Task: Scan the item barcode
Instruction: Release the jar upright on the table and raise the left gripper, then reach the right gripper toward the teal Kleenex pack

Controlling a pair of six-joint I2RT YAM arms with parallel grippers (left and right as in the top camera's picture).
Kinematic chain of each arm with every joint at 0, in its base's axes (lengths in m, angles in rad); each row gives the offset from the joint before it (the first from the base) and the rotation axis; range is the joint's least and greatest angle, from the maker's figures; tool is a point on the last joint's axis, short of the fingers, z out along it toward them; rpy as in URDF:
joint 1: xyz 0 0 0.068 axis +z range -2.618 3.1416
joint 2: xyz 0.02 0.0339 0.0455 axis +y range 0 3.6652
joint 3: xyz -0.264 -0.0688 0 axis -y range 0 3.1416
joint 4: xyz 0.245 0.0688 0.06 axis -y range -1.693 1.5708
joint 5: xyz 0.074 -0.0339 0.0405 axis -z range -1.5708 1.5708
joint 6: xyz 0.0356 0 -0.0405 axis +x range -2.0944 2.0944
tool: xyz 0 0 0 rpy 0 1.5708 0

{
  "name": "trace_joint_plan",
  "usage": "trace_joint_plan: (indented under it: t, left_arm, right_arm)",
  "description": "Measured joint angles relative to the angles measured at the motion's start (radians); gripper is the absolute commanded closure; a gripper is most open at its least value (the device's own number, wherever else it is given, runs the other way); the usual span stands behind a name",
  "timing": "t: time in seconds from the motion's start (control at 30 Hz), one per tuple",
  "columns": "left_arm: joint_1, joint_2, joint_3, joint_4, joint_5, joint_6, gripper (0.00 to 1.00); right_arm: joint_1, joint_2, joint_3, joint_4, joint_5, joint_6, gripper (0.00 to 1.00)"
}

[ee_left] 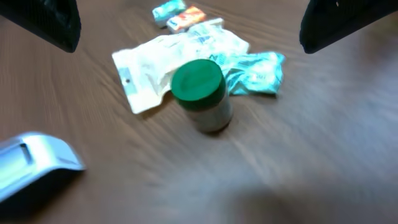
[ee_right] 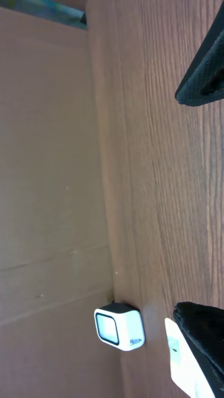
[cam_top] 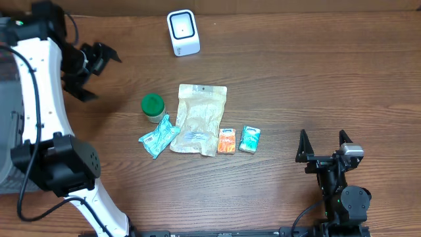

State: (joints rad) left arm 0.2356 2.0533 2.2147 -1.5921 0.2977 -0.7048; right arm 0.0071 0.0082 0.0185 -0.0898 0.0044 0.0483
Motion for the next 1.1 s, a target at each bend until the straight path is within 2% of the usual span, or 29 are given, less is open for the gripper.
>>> trace_joint_plan:
  t: [0.3,0.5,0.93,1.1]
  left_arm:
    - [-0.036,0.000,0.314,-0.093,-0.011,0.333,0.00]
    - [-0.037,-0.040,0.350,-0.093,-0.020,0.476,0.00]
    - [-0.032,-0.327,0.360,-0.095,-0.241,0.530,0.00]
    - [-0.032,-0.375,0.366,-0.096,-0.308,0.533,0.00]
  right_arm:
    - [0.000,0.000,0.000,0.000,0.000,0.000,0.01]
    - [0.000,0.000,0.000,-0.001,0.000,0.000,0.00]
    - [0.000,0.000,0.000,0.000,0.000,0.000,0.00]
    - [0.000,0.000,0.000,0.000,0.000,0.000,0.00]
